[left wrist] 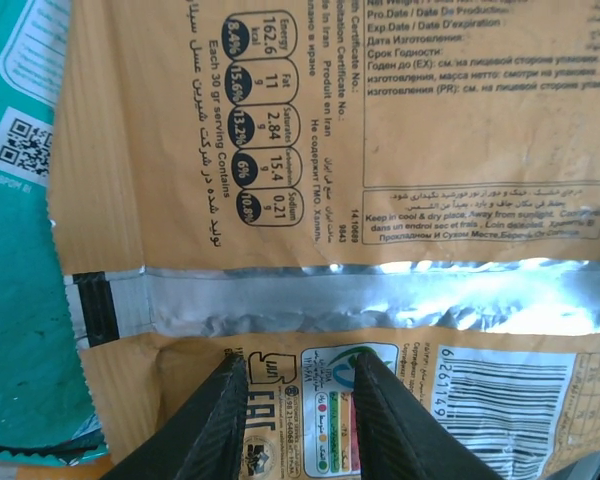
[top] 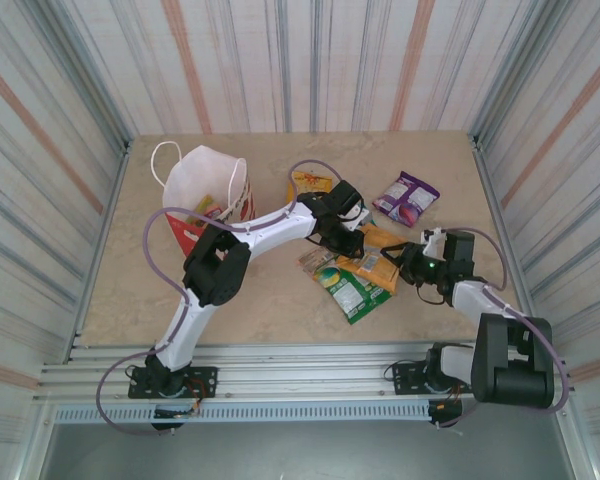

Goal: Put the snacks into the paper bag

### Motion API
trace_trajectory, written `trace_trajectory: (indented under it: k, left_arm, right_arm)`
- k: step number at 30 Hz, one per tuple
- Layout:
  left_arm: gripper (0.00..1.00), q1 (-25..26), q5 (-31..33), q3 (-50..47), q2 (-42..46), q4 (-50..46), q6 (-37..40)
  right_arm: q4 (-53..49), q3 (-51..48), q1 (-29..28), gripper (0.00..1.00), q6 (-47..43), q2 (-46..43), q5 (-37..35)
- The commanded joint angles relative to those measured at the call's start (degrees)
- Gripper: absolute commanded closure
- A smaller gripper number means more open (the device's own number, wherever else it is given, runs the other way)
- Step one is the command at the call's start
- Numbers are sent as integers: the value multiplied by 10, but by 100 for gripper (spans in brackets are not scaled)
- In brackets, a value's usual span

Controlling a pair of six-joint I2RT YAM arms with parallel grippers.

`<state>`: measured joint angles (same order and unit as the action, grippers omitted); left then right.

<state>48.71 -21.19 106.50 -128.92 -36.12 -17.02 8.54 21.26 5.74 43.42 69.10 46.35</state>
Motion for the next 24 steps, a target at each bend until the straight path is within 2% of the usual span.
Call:
trace_trajectory:
  k: [1,5,9,13,16,24]
  left_arm:
    - [67,-6,-7,2,1,-3,-11]
    - [65,-10,-5,1,23,-9,-11]
    - [61,-17,-1,3,61,-22,12]
    - [55,-20,-5,16,111,-52,44]
    - [47,-21,-9,25,152,-75,81]
    - [34,-34,-40,41,273,-139,219]
  right_arm:
    - [-5,22,-5,58,-9,6,7]
    - [-34,28,-5,73,-27,-22,-6]
    - [-46,27,-5,82,-44,-69,-14]
    - [-61,35,-5,86,-78,-121,-17]
    - [-78,52,-6,88,-121,-175,-9]
    - [-109,116,-28,88,-282,-244,58]
